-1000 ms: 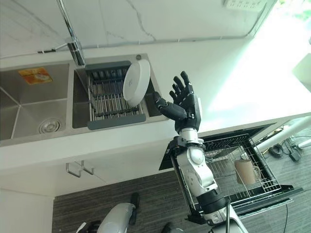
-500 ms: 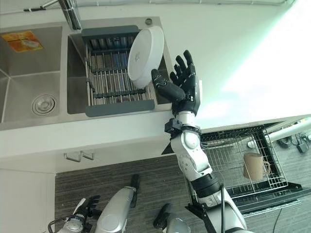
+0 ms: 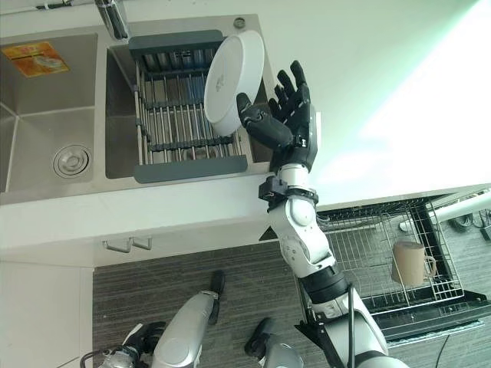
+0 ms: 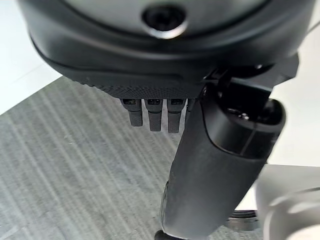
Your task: Place the dishes in the dishwasher.
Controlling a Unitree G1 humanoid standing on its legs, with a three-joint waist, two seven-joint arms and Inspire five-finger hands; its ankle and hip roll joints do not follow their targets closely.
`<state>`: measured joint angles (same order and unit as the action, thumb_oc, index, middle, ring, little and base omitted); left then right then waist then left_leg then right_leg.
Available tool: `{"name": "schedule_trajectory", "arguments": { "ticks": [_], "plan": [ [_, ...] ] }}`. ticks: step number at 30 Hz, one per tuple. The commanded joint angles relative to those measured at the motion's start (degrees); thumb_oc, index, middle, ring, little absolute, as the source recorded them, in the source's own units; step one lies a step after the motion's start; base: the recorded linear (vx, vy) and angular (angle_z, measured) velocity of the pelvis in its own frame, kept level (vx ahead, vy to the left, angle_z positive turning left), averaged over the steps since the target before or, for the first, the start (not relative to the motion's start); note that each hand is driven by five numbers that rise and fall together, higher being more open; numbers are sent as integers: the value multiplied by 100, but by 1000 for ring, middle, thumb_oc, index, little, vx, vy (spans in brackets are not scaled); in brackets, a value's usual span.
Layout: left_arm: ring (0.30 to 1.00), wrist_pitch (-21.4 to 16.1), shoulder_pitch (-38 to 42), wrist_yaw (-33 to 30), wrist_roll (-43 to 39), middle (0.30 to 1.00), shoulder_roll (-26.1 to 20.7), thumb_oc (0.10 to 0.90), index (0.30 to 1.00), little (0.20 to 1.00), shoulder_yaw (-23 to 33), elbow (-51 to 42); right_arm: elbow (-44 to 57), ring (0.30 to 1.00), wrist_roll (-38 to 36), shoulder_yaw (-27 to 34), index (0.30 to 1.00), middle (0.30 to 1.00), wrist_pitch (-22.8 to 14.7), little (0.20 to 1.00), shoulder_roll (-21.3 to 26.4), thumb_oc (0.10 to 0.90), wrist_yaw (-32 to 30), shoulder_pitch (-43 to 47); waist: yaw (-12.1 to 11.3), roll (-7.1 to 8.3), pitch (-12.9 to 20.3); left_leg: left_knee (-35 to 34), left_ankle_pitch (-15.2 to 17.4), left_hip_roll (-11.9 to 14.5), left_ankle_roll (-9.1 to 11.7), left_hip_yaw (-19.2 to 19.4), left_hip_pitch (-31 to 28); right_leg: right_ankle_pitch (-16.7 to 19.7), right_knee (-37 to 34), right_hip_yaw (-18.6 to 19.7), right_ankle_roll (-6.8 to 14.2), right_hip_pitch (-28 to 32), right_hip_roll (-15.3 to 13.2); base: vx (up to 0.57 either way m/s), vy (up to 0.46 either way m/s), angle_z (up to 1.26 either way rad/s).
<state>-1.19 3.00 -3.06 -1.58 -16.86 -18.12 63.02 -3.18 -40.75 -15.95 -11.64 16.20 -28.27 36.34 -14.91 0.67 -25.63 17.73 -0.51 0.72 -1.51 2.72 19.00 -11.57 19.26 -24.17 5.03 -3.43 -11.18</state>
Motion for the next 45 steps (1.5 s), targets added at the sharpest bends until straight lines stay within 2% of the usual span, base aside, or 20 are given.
{"name": "schedule_trajectory", "arguments": {
  "ticks": [1,6,9,12,15,21,22,24,26,29,35,42,45],
  "plan": [
    [900,17,-313,33,1,900,-111,800,900,900,-97,-79,257,900,-28,289,900,900,-289,900,131,800,108,737,-56,-58,243,-54,627,214,205,-190,-275,364,-207,257,173,-162,-149,0,0,0],
    [900,7,-251,25,75,900,-131,800,900,900,-137,-105,163,900,-104,319,900,900,-222,900,173,800,167,895,-79,-83,203,-54,598,223,233,-223,-206,354,-207,255,174,-193,-155,0,0,0],
    [900,2,-195,-539,931,900,-242,800,900,900,-371,-139,136,900,-155,291,900,900,-189,900,161,800,187,960,-94,-79,187,-54,591,228,251,-250,-184,333,-207,222,175,-178,-152,24,-18,2],
    [900,61,-179,-708,1254,900,-269,800,900,900,-545,-150,84,900,-245,233,900,900,-169,900,112,800,223,957,-124,-69,209,-54,590,236,266,-282,-202,305,-207,198,157,-136,-148,52,-20,4],
    [900,22,-186,-937,1359,900,-295,800,900,900,-635,-133,17,900,-328,192,900,900,-201,900,67,800,247,961,-134,-73,229,-54,590,243,283,-288,-226,287,-207,179,147,-98,-150,45,-1,1],
    [900,38,-238,-1096,1507,900,-343,800,900,900,-714,-257,-111,900,-505,214,900,900,88,900,35,800,42,903,-177,-64,287,-54,595,235,298,-339,-281,257,-207,132,124,-15,-152,49,-19,4],
    [900,20,-264,-1113,1520,900,-367,800,900,900,-722,-288,-223,559,-563,205,559,559,212,559,79,573,62,903,-197,-54,304,-54,593,233,309,-361,-294,246,-207,123,118,8,-145,46,-44,10],
    [900,15,-294,-1144,1529,900,-398,800,900,900,-721,-349,-323,411,-658,208,411,411,298,411,118,474,117,920,-224,-43,312,-54,588,234,316,-384,-288,240,-207,110,115,19,-139,21,-48,5],
    [900,31,-321,-1146,1443,900,-430,800,900,900,-712,-408,-403,300,-769,197,300,300,381,300,148,400,136,933,-253,-39,318,-54,587,219,321,-429,-292,229,-207,101,110,36,-137,11,-42,2],
    [900,77,-377,-1104,1532,900,-464,800,900,900,-710,-504,-650,300,-931,133,300,300,668,300,211,400,215,972,-307,-46,372,-54,576,181,340,-494,-333,206,-207,55,100,106,-160,33,-21,0],
    [900,-12,-436,-1051,1495,900,-459,800,900,900,-701,-481,-916,300,-948,133,300,300,703,300,300,400,246,1059,-344,-97,417,-54,553,155,360,-537,-359,182,-207,3,82,172,-173,1,4,1],
    [900,-1,-434,-1035,1587,900,-486,800,900,900,-698,-516,-979,300,-820,153,300,300,636,300,290,400,140,1064,-386,-34,454,-54,563,143,363,-561,-364,149,-207,-41,75,211,-146,-11,-10,3],
    [900,6,-469,-1059,1603,900,-480,800,900,900,-698,-519,-1017,300,-968,166,300,300,408,300,291,400,149,999,-396,-14,496,-54,570,153,366,-535,-382,136,-207,-48,71,238,-136,-27,-26,11]
  ]
}}
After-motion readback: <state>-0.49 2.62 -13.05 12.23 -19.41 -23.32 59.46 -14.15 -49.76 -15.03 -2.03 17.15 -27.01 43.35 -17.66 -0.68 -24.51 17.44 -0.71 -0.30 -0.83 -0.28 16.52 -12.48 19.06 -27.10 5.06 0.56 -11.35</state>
